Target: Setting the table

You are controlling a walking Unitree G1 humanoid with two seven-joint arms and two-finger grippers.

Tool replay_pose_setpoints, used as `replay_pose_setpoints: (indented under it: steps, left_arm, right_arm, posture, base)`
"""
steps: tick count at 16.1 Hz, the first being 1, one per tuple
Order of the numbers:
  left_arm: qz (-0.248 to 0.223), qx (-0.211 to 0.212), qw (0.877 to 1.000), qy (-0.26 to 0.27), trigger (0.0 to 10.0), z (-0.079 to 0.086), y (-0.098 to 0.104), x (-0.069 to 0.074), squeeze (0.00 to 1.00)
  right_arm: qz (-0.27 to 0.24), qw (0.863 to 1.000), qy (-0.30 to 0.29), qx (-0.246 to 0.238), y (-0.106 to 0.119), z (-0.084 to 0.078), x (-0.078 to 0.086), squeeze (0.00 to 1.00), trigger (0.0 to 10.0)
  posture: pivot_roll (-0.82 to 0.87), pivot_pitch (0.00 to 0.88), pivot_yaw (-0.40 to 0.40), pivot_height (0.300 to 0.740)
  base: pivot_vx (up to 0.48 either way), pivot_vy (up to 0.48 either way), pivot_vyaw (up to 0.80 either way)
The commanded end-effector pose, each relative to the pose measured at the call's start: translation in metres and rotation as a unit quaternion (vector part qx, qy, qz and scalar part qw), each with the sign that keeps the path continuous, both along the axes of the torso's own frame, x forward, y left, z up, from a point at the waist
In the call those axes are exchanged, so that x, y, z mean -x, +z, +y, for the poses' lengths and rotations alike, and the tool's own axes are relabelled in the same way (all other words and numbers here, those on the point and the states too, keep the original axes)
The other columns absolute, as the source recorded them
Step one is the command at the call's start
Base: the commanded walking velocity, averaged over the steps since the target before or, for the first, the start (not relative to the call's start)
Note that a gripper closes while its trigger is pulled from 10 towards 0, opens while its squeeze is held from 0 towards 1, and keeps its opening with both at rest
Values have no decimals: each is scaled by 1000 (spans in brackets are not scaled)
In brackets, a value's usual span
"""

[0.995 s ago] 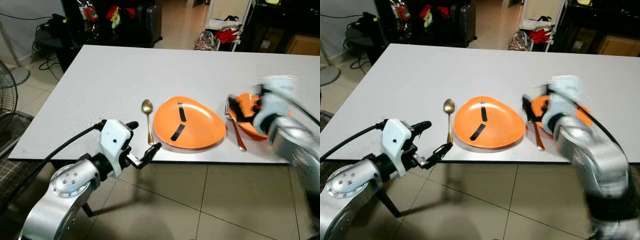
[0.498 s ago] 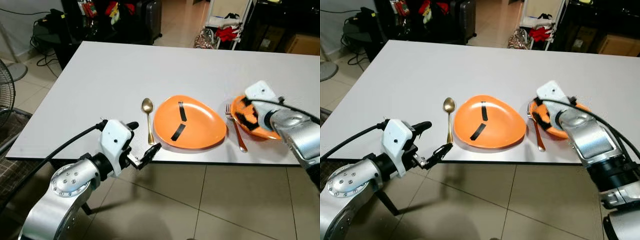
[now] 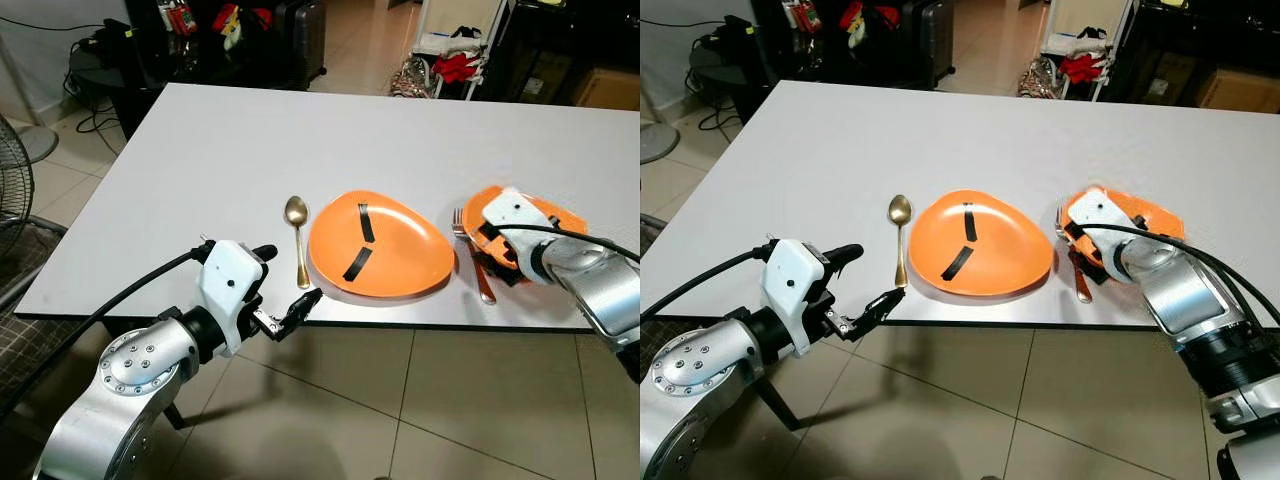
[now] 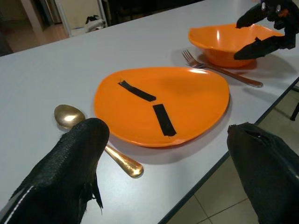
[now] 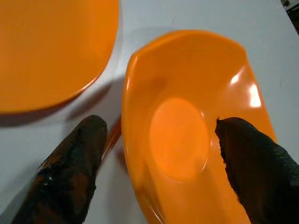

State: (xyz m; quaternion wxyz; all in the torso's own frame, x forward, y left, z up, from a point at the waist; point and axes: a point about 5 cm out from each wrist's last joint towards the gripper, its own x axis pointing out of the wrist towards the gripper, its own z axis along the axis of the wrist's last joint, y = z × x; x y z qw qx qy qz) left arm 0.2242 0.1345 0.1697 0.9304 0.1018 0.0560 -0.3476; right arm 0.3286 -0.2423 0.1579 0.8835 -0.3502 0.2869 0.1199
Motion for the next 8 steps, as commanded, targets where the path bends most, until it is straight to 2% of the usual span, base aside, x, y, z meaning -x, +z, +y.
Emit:
replay_pose_setpoints:
  steps: [1,8]
  left_arm:
    - [-6,0,1000,-7,10000,-2,4,1,0]
    - [-7,0,1000,-6,10000,-3,5,2,0]
  right_arm:
    - [-3,1000,1,4,0,-2,-1,0,0]
    - [14,1000,11,23,-20,-3,-8,0,0]
  posture:
    - [-24,47,-29,740]
    - [-17,45,-41,740]
  base:
    - [0,0,0]
    - [0,0,0]
